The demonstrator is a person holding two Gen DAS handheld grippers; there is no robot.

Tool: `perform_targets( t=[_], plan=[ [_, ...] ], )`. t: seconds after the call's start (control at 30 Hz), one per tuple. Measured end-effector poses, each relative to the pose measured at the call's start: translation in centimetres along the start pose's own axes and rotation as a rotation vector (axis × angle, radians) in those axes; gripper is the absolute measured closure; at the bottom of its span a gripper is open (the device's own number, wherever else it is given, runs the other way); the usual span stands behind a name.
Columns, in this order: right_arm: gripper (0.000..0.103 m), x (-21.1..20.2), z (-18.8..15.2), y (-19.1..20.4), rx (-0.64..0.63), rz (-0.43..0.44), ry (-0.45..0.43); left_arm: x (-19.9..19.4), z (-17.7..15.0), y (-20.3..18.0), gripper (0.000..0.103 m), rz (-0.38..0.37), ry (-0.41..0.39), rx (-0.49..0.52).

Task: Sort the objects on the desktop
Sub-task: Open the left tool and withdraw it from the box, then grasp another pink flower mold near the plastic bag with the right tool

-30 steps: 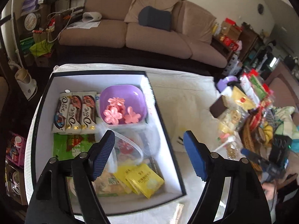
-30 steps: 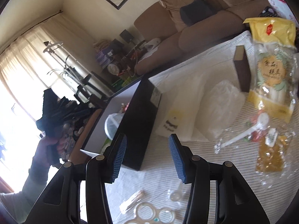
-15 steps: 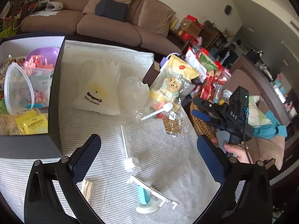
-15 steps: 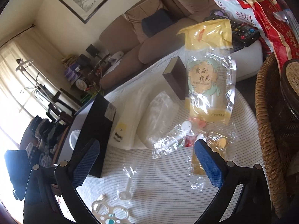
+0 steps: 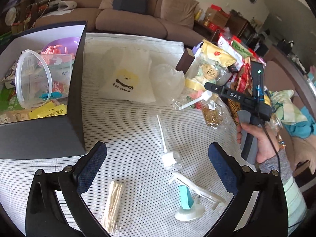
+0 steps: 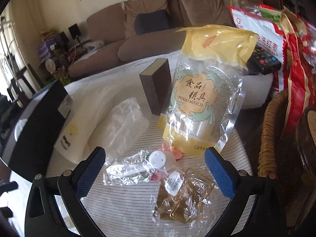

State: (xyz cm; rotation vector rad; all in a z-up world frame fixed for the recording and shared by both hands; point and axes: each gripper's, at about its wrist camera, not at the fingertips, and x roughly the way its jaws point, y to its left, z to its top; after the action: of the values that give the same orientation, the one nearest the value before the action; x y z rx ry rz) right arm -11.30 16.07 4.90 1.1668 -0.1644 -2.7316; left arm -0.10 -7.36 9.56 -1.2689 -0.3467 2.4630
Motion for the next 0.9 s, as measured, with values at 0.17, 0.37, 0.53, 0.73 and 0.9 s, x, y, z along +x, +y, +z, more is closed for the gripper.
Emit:
perform_targets(
  t=[0.17, 0.37, 0.53, 0.73, 0.9],
  plan=[
    [0.076, 3.6, -0.9, 2.0, -0.15, -0.106, 0.076, 0.0, 0.3, 1.5, 0.0, -0.002, 0.015, -0.045],
    [0.077, 2.9, -1.9, 4.1, -0.152, 0.076, 0.142, 0.6, 0.6, 1.3, 0.0, 0.021, 0.029, -0.021],
    [0.073, 1.6, -3.2, 7.1, -0.067, 0.467, 0.302, 1.1, 0.4, 0.8, 0.0, 0.031, 0.052, 0.001],
    [0.027, -2.4, -1.2, 4.0, 0.009, 0.333, 0.158, 1.7, 0.2, 0.2, 0.0, 0.044, 0.063, 0.02],
    [0.029, -2.0, 2.1, -1.1, 0.05, 0.054, 0.048, 1.7, 0.1, -0.6, 0.0, 0.063, 0.059, 0.057]
  ],
)
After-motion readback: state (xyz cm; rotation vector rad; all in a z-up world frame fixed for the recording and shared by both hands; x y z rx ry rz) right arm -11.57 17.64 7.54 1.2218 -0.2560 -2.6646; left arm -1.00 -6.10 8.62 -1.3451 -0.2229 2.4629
